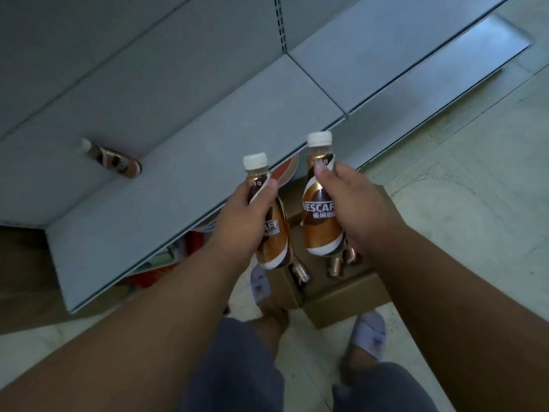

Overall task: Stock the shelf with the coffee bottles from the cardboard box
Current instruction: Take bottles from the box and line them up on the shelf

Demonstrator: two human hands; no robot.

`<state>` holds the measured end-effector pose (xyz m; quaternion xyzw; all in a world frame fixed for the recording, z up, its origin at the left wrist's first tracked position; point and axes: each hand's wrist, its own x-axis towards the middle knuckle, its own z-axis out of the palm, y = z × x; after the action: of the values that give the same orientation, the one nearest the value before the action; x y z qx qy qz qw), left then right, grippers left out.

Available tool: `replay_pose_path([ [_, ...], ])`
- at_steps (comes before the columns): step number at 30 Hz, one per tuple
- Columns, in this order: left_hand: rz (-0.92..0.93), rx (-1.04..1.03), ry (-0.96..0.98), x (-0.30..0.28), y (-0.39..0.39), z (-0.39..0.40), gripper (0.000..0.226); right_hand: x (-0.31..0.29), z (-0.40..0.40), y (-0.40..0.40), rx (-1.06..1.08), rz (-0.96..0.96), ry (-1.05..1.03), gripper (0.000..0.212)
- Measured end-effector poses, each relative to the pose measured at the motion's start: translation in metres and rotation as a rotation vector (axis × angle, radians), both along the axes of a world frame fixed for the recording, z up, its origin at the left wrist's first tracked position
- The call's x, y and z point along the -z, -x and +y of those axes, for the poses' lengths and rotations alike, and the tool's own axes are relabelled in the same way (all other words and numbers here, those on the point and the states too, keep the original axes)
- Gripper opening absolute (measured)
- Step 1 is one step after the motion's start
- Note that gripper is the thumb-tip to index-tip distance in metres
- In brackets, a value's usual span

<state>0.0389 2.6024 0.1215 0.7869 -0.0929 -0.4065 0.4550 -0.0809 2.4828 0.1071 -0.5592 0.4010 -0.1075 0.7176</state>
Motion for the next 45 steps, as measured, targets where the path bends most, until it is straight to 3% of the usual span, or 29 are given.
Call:
replay_pose_path([
  [9,-0.407,0.05,-0.085,0.077,-0.113,0.02,0.032,0.081,0.01,-0.113,0.056,-0.052,0.2,0.029],
  [13,-0.625,-0.03,-0.026,0.121,-0.169,0.024,0.037,0.121,0.008,-0.175,0.014,-0.122,0.448,0.027],
  [17,-0.743,-0.105,0.101,0.152,-0.211,0.028,0.026,0.151,0.015,-0.22,0.016,-0.258,0.621,0.025],
  [22,-0.792,-0.185,0.235,0.182,-0.26,0.05,0.044,0.173,0.031,-0.26,0.016,-0.277,0.782,0.027],
  [29,-0.858,0.0,0.207,0.171,-0.319,0.062,0.018,0.161,0.055,-0.326,-0.006,-0.129,0.901,0.021],
  [31,-0.952,0.062,0.189,0.168,-0.332,0.056,0.025,0.157,0.056,-0.346,-0.014,-0.124,0.901,0.021],
  [37,-1.006,-0.078,0.02,0.165,-0.366,0.044,0.045,0.149,0.047,-0.401,-0.06,-0.077,0.967,0.022],
  [41,-1.051,-0.18,-0.038,0.157,-0.382,0.041,0.042,0.154,0.045,-0.428,-0.091,-0.085,1.046,0.022],
  [45,-1.221,-0.176,-0.133,0.145,-0.39,0.042,0.038,0.158,0.045,-0.444,-0.103,-0.118,1.055,0.022],
])
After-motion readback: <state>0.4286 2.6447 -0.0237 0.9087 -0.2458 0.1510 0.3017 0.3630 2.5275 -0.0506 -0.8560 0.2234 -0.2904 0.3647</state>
